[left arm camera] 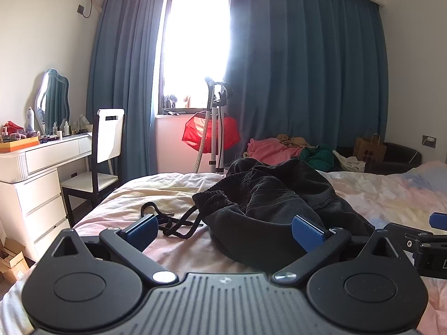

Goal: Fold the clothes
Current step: 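Move both grippers toward the crumpled black sweatpants on the bed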

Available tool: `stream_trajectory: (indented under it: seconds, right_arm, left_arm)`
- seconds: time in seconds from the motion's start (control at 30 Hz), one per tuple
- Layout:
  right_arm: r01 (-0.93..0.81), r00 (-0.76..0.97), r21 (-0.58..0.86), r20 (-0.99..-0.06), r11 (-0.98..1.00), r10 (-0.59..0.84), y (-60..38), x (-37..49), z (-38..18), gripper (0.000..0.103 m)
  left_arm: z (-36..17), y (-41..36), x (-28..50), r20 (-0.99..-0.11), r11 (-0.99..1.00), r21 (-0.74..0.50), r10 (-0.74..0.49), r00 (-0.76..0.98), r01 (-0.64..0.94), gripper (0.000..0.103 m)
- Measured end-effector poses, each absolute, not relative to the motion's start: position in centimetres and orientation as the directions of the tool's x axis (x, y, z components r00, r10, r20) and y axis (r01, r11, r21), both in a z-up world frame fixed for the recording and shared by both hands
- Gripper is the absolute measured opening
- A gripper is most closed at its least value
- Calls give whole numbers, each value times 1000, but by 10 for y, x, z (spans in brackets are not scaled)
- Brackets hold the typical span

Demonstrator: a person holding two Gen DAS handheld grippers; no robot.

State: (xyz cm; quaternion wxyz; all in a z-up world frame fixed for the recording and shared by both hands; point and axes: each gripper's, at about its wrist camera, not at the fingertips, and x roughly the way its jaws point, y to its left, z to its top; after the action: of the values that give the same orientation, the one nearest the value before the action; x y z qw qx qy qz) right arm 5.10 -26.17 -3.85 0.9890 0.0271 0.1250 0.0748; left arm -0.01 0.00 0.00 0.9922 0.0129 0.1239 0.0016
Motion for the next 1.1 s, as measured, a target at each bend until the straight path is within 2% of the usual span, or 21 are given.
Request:
stream_trajectory:
  seconds: [0.13,0.27,0.37,0.67,0.97,1.0,1.1]
  right_arm:
    - [-140,960,68,-236,988,152,-263,50,-38,103]
    - [-135,963,69,-226,988,148,-261,48,-37,103]
    - [-164,964,98,-195,982,181,-264,41,-34,103]
    - [-140,965,114,-207,984,161,-264,43,-38,103]
    - [-159,963,103,-204,982,177,-263,44,-40,103]
    - [-160,963,101,-204,982,178,-263,44,-40,99]
    - [-159,964,88,-201,983,174,-261,43,-40,99]
  left_arm:
    - [0,-2,-5,-227,1000,19,12,974,-8,103]
    - [1,3,1,-269,1000,2,5,963,-4,103]
    - [1,5,-6,-254,1000,-4,0,967,-2,103]
    - [-4,10,-3,-276,1000,-18,5,961,-10,103]
    - [-4,5,-5,-253,1000,20,11,967,-6,103]
    - [-3,5,-6,-251,1000,25,10,968,-4,103]
    - [-3,4,-6,-244,999,30,19,969,-12,102]
